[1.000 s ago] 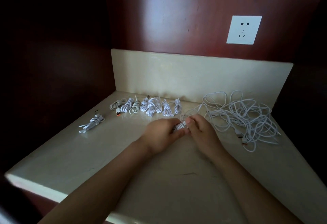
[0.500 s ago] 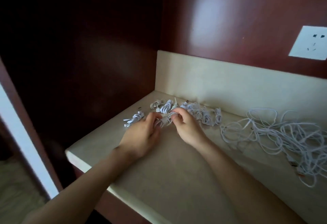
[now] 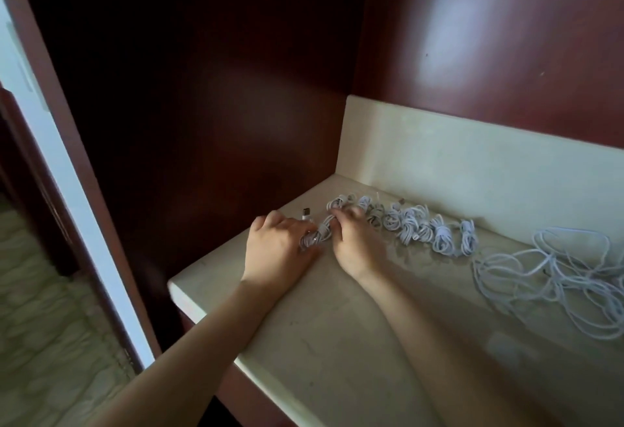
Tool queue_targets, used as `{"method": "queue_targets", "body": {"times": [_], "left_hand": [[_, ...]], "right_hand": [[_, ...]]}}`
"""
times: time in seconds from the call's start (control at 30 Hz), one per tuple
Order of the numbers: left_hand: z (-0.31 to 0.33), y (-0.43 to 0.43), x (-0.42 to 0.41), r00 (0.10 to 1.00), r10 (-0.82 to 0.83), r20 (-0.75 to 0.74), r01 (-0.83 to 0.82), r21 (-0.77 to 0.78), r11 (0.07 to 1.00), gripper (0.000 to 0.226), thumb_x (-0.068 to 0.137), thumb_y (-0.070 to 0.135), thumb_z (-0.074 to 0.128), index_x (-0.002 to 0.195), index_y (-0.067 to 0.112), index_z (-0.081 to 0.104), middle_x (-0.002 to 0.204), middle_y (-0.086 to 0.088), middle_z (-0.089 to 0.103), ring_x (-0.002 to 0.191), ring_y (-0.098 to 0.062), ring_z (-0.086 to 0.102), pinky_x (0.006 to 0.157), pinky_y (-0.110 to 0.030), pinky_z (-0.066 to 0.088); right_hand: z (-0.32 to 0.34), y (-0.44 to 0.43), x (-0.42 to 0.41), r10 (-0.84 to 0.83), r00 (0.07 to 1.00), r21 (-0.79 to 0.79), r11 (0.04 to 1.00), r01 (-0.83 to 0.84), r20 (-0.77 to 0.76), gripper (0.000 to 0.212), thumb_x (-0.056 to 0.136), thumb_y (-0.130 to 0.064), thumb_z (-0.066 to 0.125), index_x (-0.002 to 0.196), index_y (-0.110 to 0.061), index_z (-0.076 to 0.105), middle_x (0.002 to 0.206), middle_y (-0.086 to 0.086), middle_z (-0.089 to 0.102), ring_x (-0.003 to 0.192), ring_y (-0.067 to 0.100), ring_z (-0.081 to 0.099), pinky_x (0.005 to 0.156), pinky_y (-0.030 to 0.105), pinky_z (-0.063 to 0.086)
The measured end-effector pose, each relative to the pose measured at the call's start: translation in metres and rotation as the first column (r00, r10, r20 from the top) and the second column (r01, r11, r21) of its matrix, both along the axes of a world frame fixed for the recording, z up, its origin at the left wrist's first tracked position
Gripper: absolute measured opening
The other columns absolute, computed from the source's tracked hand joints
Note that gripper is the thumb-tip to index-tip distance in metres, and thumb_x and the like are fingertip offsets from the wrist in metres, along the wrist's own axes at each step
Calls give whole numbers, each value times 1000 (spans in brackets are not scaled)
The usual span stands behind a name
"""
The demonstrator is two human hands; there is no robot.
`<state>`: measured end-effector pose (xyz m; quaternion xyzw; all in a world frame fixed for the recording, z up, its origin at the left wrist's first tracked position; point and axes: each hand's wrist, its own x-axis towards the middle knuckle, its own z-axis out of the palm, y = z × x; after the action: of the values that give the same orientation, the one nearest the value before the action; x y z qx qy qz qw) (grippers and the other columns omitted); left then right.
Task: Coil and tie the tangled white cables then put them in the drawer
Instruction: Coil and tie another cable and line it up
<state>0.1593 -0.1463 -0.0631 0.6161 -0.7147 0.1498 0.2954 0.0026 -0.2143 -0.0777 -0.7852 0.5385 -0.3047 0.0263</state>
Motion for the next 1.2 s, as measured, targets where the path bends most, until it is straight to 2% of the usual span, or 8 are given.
{"method": "queue_targets", "body": {"times": [0.17, 0.27, 0.43, 0.6, 0.7, 0.87, 1.0, 1.2], "left_hand": [[-1, 0, 0, 1000, -23, 6, 23, -2, 1000, 42, 71, 60, 51, 91, 31, 74, 89, 8, 72, 86, -23, 61, 74, -34, 44], [-2, 0, 1, 997, -72, -8, 71, -68, 995, 42, 72, 60, 56, 95, 30, 74, 95, 9, 70, 92, -21, 59, 78, -33, 40], [-2, 10, -19, 949, -315, 17, 309, -250, 918, 24, 79, 40, 60, 97, 29, 71, 98, 9, 67, 96, -19, 57, 82, -34, 36], [9, 21, -86, 883, -469, -37, 462, -112, 880, 23, 82, 39, 52, 94, 29, 68, 93, 9, 68, 93, -17, 60, 83, -34, 36], [16, 22, -126, 845, -527, -91, 530, 16, 848, 31, 82, 42, 47, 98, 29, 69, 92, 11, 68, 93, -17, 63, 85, -31, 38], [9, 16, -184, 810, -579, -96, 583, 238, 777, 42, 84, 37, 49, 123, 27, 61, 127, 2, 62, 121, -20, 54, 100, -32, 41], [4, 13, -223, 754, -644, -130, 653, 255, 713, 39, 90, 26, 54, 128, 29, 58, 134, 6, 56, 124, -17, 51, 99, -31, 42], [-1, 12, -248, 696, -676, -245, 719, 239, 653, 32, 85, 31, 49, 110, 32, 68, 120, 8, 62, 111, -17, 59, 93, -34, 47]], "right_hand": [[2, 9, -1, -8, 1000, -17, 1000, 8, 9, 49, 95, -21, 50, 143, -25, 47, 125, 6, 48, 93, 30, 63, 69, 41, 54], [6, 27, -9, 41, 998, -30, 999, -39, 51, 55, 91, -17, 50, 145, -18, 43, 131, 7, 49, 103, 29, 61, 77, 42, 54], [9, 63, -54, 127, 988, -69, 990, -121, 91, 44, 87, -25, 46, 128, -16, 60, 123, 2, 57, 111, 22, 58, 90, 35, 49], [19, 87, -119, -85, 993, -181, 981, 69, -85, 31, 81, -17, 53, 108, -19, 69, 107, 1, 63, 98, 25, 61, 78, 35, 51], [18, 102, -156, -211, 962, -166, 969, 182, -172, 35, 79, -23, 45, 105, -18, 69, 103, 3, 64, 97, 29, 60, 85, 39, 48], [17, 132, -208, -345, 894, -26, 935, 353, -285, 37, 90, -32, 40, 116, -22, 65, 115, 3, 64, 109, 26, 57, 98, 38, 38], [24, 150, -238, -396, 909, 67, 911, 406, -126, 30, 95, -20, 52, 120, -29, 67, 121, -5, 66, 112, 18, 59, 95, 33, 46], [16, 161, -265, -390, 879, 85, 920, 382, 273, 22, 83, -5, 69, 96, -21, 77, 92, -8, 75, 88, 6, 69, 86, 30, 54]]}}
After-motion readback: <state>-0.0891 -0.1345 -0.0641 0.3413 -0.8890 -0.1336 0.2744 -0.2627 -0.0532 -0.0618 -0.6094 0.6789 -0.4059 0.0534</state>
